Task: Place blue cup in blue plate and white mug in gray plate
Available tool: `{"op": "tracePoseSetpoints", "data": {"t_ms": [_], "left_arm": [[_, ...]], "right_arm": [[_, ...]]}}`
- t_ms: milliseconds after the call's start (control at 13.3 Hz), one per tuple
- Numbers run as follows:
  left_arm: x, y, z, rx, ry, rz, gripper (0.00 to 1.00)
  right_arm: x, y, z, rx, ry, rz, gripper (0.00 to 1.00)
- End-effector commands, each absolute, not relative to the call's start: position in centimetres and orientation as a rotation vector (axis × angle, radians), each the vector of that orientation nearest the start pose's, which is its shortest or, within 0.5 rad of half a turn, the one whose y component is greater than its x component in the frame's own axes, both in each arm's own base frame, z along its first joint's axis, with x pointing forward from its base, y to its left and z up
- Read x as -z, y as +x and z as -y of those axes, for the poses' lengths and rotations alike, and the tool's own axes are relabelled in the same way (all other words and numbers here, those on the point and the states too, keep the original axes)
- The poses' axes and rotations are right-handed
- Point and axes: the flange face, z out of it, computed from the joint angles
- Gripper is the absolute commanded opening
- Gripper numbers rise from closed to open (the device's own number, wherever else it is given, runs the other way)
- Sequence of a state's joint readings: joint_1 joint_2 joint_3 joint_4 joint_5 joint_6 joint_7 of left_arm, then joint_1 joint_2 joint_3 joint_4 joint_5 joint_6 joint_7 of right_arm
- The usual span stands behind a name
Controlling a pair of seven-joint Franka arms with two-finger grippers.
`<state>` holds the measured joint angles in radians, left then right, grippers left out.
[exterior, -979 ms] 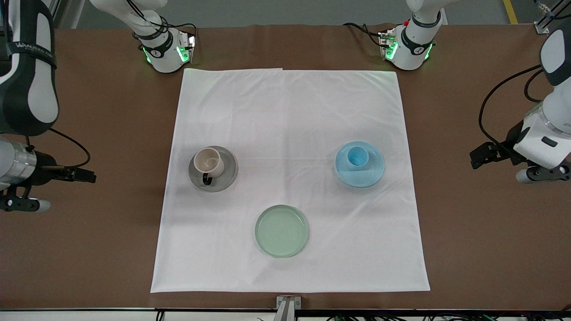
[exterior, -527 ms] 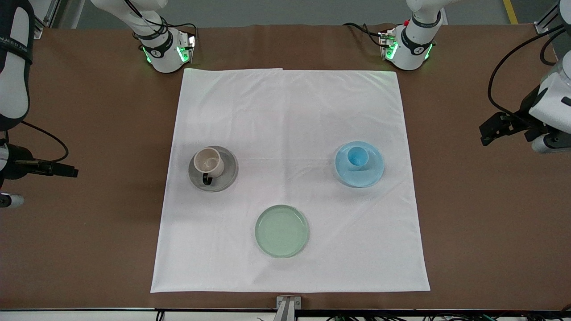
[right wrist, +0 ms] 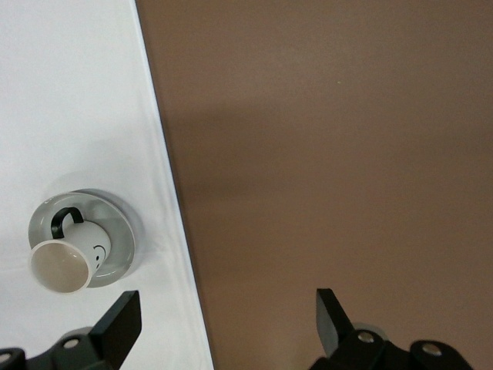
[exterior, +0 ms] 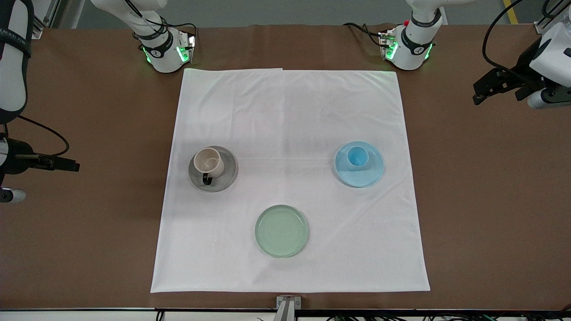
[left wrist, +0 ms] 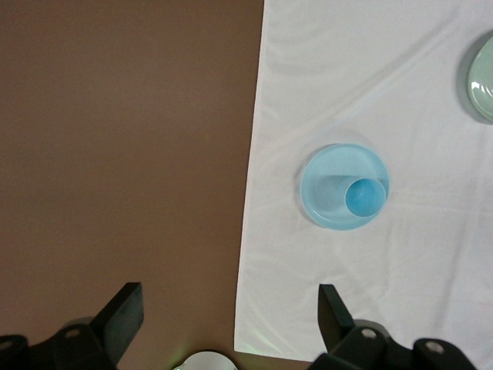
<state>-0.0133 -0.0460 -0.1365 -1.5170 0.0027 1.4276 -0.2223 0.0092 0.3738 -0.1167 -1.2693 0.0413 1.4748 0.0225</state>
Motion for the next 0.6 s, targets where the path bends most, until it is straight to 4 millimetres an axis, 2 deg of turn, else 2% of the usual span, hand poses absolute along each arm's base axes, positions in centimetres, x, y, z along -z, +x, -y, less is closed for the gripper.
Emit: {"op": "tracePoseSetpoints", "data": {"t_ms": [0, 301, 527], "left_arm": [[-65.9, 49.3, 8.2, -0.085, -3.14, 0.101, 1.0], [-65.7, 49.3, 8.1, -0.063, -3.144, 0.088, 1.0], [-66.1, 49.6, 7.9, -0.019, -3.137, 0.089, 1.0]], "right_arm": [[-54.8, 62.2, 5.5, -0.237, -3.097, -0.207, 1.0], [-55.8, 58.2, 5.5, -0.17, -3.089, -0.206, 1.0], [-58.1, 56.4, 5.4, -0.144, -3.087, -0.199, 1.0]]}}
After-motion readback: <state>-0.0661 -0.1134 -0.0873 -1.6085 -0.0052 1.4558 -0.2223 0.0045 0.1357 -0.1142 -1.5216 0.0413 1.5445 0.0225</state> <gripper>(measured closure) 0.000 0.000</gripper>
